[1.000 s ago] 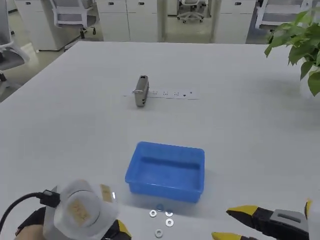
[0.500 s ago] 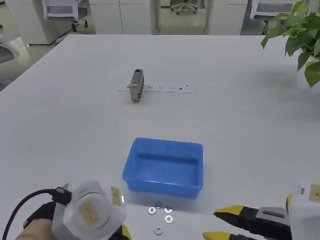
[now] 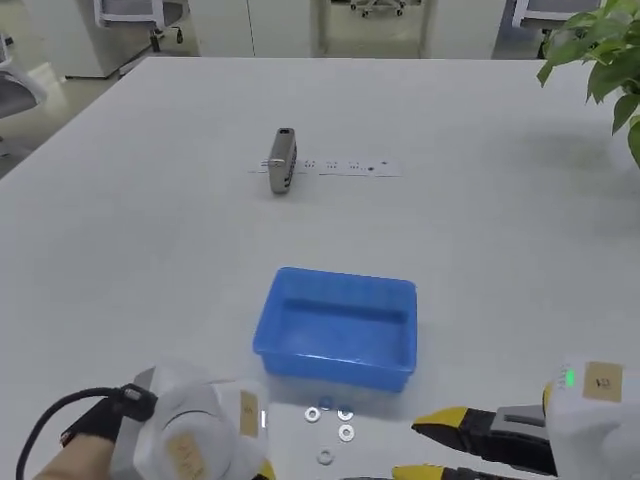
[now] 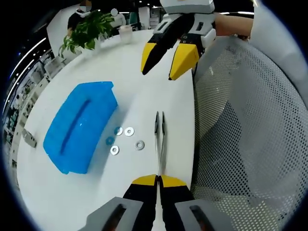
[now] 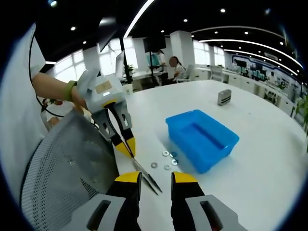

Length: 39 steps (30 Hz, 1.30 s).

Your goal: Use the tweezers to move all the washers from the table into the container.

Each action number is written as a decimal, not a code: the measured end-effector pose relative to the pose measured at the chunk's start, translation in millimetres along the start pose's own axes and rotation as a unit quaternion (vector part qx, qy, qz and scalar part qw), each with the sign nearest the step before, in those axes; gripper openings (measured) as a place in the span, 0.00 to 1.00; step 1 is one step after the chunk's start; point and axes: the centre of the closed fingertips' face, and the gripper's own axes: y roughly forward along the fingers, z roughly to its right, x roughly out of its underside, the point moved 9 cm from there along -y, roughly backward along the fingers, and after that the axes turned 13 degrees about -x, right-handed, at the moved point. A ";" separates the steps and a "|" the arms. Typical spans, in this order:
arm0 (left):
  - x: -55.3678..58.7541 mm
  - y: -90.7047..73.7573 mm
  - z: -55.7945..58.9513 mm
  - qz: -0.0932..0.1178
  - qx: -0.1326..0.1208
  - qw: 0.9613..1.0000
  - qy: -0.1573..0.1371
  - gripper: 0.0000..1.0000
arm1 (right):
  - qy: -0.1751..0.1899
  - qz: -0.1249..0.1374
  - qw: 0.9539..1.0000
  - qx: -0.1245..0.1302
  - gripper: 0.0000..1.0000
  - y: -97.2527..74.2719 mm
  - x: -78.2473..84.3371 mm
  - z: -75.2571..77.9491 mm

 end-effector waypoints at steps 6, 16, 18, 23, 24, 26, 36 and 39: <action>-11.6 -20.4 0.4 0.026 -0.019 0.999 -0.002 0.00 | -0.010 -0.006 1.000 -0.011 0.21 4.8 -0.2 -2.0; -38.7 -43.2 5.6 0.059 -0.030 0.998 -0.007 0.00 | -0.049 -0.047 0.997 -0.024 0.20 10.7 5.3 -7.5; -43.8 -46.1 6.0 0.065 -0.032 0.997 -0.005 0.00 | -0.051 -0.050 0.997 -0.029 0.20 12.3 6.2 -8.4; -57.5 -53.2 5.5 0.082 -0.035 0.996 0.001 0.00 | -0.057 -0.061 0.996 -0.042 0.21 18.0 8.5 -9.4; -59.1 -54.0 5.6 0.083 -0.034 0.996 0.002 0.00 | -0.057 -0.061 0.996 -0.044 0.21 19.1 8.8 -9.3; -62.7 -55.8 6.2 0.088 -0.033 0.996 0.007 0.00 | -0.058 -0.062 0.995 -0.051 0.21 22.2 9.1 -9.7; -71.3 -54.9 8.0 0.112 -0.019 0.994 0.004 0.00 | -0.076 -0.081 0.990 -0.083 0.20 41.0 11.4 -12.0; -72.5 -53.8 7.0 0.118 -0.018 0.993 -0.005 0.00 | -0.079 -0.088 0.990 -0.081 0.20 43.0 13.6 -10.5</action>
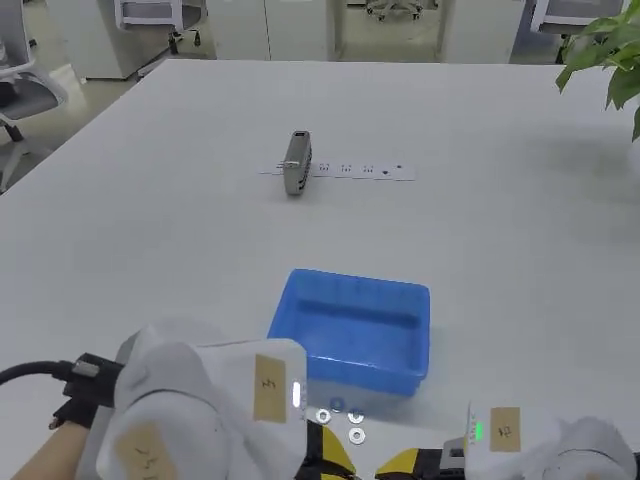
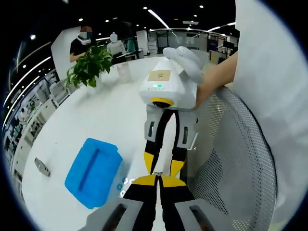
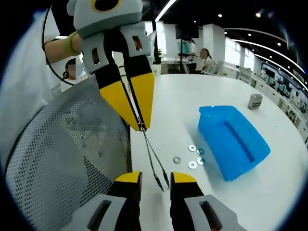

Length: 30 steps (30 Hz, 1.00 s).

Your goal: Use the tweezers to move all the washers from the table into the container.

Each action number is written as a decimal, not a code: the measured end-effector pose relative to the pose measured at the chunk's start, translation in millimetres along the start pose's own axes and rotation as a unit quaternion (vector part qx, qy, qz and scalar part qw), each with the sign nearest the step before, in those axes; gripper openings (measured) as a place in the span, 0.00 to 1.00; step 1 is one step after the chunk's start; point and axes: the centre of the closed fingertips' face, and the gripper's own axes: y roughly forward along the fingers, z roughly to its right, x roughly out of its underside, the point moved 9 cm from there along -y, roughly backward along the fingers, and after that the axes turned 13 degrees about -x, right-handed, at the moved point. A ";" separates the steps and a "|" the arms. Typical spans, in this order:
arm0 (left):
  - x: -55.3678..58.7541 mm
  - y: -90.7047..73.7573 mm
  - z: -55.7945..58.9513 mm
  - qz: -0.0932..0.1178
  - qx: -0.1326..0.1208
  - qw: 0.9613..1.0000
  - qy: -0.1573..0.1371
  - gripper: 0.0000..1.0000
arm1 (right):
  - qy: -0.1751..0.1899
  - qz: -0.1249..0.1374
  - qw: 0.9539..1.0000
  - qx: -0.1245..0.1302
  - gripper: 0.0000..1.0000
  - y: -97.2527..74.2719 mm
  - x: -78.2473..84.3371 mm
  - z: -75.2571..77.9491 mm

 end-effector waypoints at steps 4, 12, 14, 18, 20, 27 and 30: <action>-1.1 1.9 1.0 0.013 0.003 1.000 -0.004 0.00 | 0.002 -0.003 1.000 -0.001 0.17 0.6 2.8 2.7; -0.8 4.0 0.8 0.029 0.006 0.999 -0.013 0.00 | -0.017 -0.020 1.000 -0.005 0.11 4.8 2.9 9.3; -0.4 3.7 -0.5 0.028 0.001 1.000 -0.006 0.00 | -0.021 -0.020 1.000 -0.008 0.09 5.8 1.2 9.7; 2.3 2.5 -1.9 0.028 0.003 1.000 -0.009 0.00 | -0.026 -0.019 0.999 -0.012 0.08 9.2 -2.6 11.3; 2.9 0.6 -3.1 0.026 0.001 1.000 -0.008 0.00 | -0.028 -0.016 0.999 -0.011 0.08 10.4 -4.7 12.2; 3.2 -5.5 -9.0 0.020 -0.008 1.000 -0.003 0.00 | -0.038 -0.006 0.999 -0.015 0.08 16.0 -14.6 17.2; 2.9 -8.3 -12.7 0.013 -0.015 1.000 0.006 0.00 | -0.041 0.006 0.999 -0.017 0.08 18.9 -19.1 21.8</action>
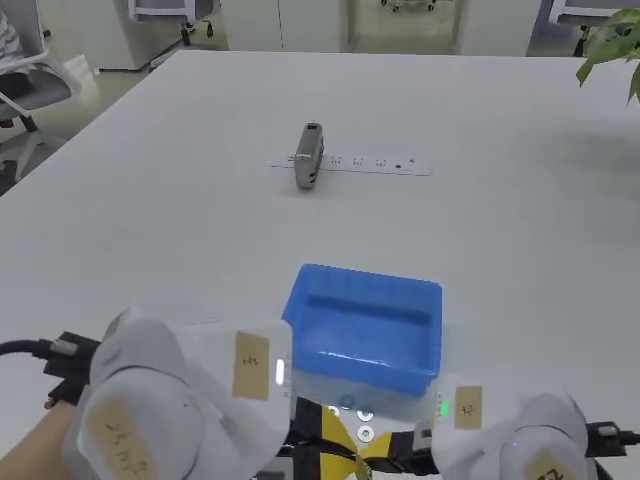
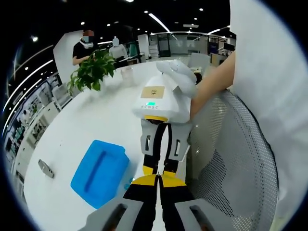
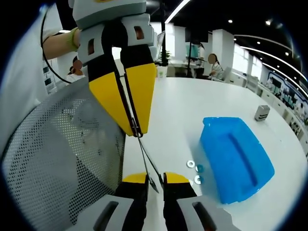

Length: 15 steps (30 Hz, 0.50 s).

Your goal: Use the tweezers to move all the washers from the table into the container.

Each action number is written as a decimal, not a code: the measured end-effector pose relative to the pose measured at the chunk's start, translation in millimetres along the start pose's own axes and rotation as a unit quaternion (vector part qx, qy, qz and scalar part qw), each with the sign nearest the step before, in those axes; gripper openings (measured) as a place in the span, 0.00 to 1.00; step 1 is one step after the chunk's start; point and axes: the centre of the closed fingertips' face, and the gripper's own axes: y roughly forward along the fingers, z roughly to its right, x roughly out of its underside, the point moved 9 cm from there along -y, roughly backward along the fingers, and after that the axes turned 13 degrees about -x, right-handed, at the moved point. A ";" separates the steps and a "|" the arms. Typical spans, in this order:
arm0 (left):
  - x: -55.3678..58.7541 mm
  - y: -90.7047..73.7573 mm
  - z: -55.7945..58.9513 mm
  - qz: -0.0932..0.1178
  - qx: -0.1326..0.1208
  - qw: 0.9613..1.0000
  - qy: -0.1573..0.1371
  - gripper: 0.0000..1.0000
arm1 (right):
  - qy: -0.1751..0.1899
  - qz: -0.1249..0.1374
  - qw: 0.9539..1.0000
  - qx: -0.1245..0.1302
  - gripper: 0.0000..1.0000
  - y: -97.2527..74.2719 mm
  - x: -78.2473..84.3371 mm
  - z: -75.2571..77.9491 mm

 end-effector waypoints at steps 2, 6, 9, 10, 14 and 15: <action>-0.3 -1.2 -1.9 -0.003 -0.003 1.000 0.003 0.00 | 0.002 0.008 1.000 -0.002 0.08 1.4 -2.0 3.0; -0.3 -3.4 -6.9 -0.011 -0.010 1.000 0.012 0.00 | 0.006 0.021 1.000 -0.003 0.08 4.5 -6.1 8.1; 0.3 -4.1 -9.4 -0.015 -0.014 1.000 0.016 0.00 | 0.008 0.026 1.000 -0.002 0.08 6.6 -7.9 11.0; 0.8 -4.1 -10.1 -0.016 -0.015 1.000 0.020 0.00 | 0.008 0.027 1.000 -0.002 0.08 7.4 -8.3 12.0; 1.5 -3.6 -12.0 -0.022 -0.014 0.999 0.028 0.00 | 0.010 0.030 0.999 -0.004 0.08 10.0 -9.1 13.9; 2.0 -2.9 -12.9 -0.023 -0.013 0.999 0.029 0.00 | 0.012 0.030 0.999 -0.005 0.08 10.9 -9.0 14.5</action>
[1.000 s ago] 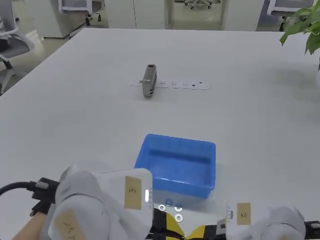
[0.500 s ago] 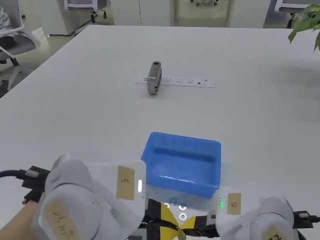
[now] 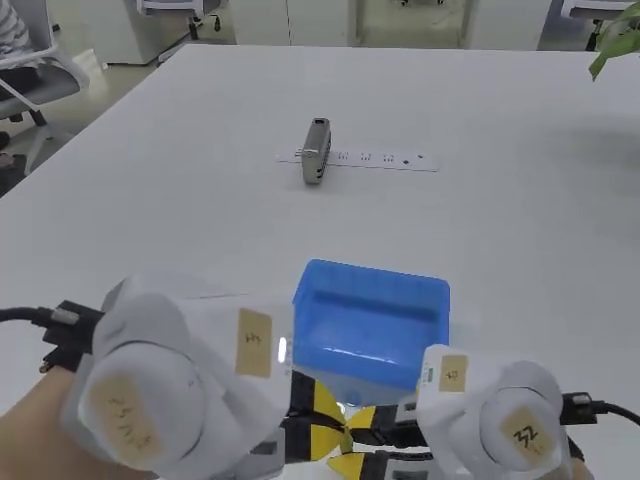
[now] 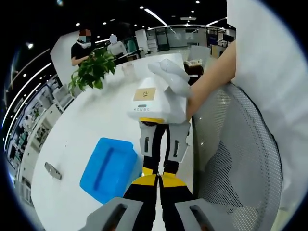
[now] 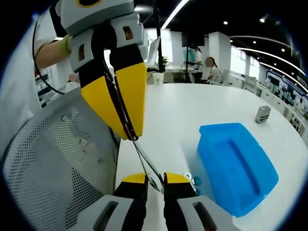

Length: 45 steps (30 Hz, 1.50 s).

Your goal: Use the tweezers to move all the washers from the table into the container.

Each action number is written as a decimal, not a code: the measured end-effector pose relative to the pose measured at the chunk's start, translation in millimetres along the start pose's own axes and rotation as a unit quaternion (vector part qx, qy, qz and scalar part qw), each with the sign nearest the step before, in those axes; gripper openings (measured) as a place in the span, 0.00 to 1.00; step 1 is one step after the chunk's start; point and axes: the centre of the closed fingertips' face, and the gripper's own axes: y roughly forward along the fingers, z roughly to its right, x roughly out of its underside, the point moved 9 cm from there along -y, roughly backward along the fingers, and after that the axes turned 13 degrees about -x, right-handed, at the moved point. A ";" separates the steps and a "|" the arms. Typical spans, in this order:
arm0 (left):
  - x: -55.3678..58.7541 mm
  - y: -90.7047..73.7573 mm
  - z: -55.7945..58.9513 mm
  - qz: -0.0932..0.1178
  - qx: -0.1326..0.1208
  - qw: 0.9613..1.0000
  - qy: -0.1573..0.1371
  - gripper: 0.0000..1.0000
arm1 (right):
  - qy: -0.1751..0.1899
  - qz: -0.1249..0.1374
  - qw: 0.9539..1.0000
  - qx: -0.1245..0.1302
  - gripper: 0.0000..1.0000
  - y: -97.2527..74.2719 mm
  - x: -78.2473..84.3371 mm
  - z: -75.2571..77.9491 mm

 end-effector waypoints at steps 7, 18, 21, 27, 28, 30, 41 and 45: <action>3.0 5.0 -6.5 -0.009 0.012 1.000 -0.001 0.00 | 0.016 0.000 1.000 -0.010 0.09 2.7 2.3 5.0; 3.0 11.1 -17.6 -0.016 0.051 0.998 -0.041 0.00 | 0.028 -0.004 0.999 -0.028 0.11 -0.9 -1.3 4.0; 3.4 12.1 -18.9 -0.024 0.061 0.997 -0.049 0.00 | 0.017 -0.002 0.999 -0.032 0.13 -4.9 -6.9 1.1; 5.4 13.6 -18.0 -0.024 0.062 0.995 -0.069 0.00 | 0.014 -0.004 0.999 -0.030 0.07 -3.5 -9.3 4.4; 5.9 14.0 -17.7 -0.022 0.059 0.995 -0.075 0.00 | 0.012 -0.004 0.999 -0.032 0.06 -3.1 -9.5 4.8; 8.2 15.0 -17.9 -0.020 0.051 0.995 -0.078 0.00 | 0.021 0.000 0.999 -0.032 0.06 -2.8 -9.1 5.9; 23.8 4.6 -16.3 0.059 -0.055 0.970 -0.231 0.40 | 0.053 0.024 0.998 -0.016 0.02 -7.4 -5.0 14.2; 33.0 -4.6 -12.0 0.089 -0.104 0.950 -0.280 0.60 | 0.102 0.055 0.993 -0.014 0.02 -9.5 -2.0 18.0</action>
